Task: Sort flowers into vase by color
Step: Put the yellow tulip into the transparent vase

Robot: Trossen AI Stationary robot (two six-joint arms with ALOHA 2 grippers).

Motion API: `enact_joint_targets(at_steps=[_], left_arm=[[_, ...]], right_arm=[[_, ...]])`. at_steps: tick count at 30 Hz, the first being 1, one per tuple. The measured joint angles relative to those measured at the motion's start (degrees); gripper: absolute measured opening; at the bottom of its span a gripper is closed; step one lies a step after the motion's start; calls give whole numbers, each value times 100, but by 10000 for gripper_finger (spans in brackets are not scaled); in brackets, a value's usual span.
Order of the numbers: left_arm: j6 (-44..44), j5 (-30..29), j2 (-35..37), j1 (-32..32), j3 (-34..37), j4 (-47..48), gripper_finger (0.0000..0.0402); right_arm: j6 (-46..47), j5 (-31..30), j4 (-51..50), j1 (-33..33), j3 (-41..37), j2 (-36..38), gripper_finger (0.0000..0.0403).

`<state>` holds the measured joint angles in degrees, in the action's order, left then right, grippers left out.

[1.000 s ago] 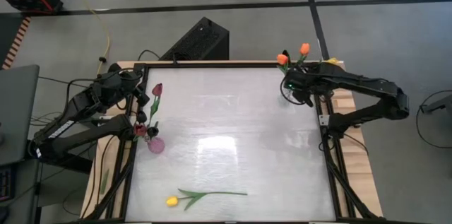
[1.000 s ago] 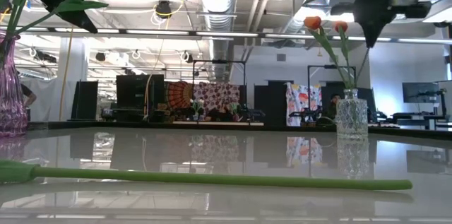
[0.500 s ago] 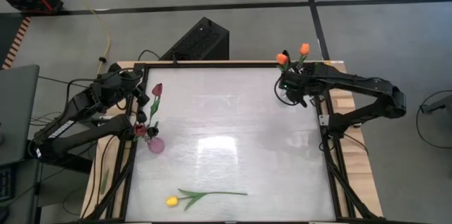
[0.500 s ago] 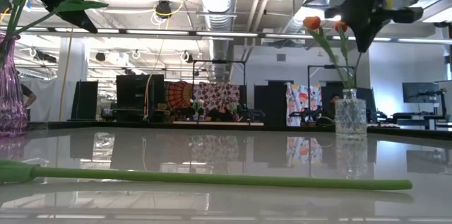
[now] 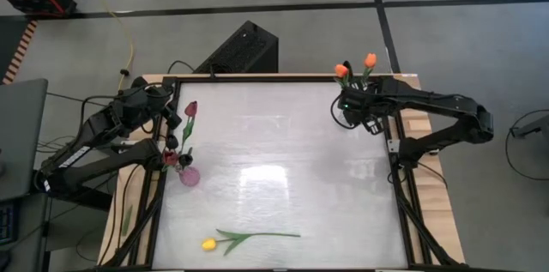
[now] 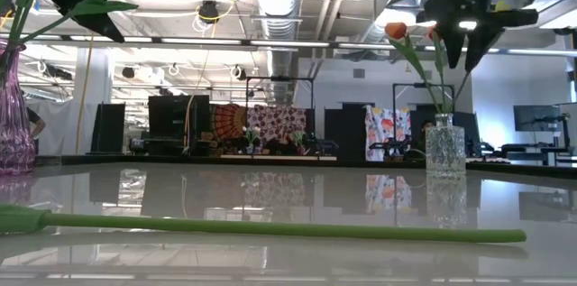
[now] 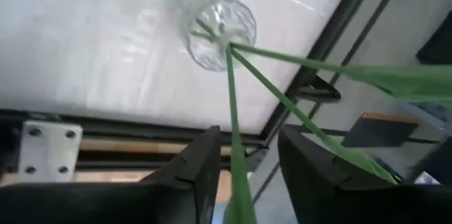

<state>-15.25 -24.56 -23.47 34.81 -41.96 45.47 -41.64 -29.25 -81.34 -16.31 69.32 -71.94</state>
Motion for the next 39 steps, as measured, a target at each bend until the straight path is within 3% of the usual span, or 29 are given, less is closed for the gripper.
enact_joint_targets(at_steps=[7, 13, 24, 31, 39], left_arm=[[0, -2, -2, 0, -1, -2, 125], [0, 0, -2, 0, 0, 0, 125], [4, 31, -2, 0, 0, 4, 125], [40, 39, -2, 0, -2, 9, 125], [28, 532, 0, -2, -2, 13, 125]], right_arm=[[532, 524, 201, 94, 255, 0, 186], [1366, 1963, 478, 102, 743, 0, 187], [4694, 3751, 2063, 967, 1025, -97, 187], [5555, 3542, 2884, 2276, 1025, -748, 187], [6432, 2947, 4438, 3637, 1023, -2264, 174]])
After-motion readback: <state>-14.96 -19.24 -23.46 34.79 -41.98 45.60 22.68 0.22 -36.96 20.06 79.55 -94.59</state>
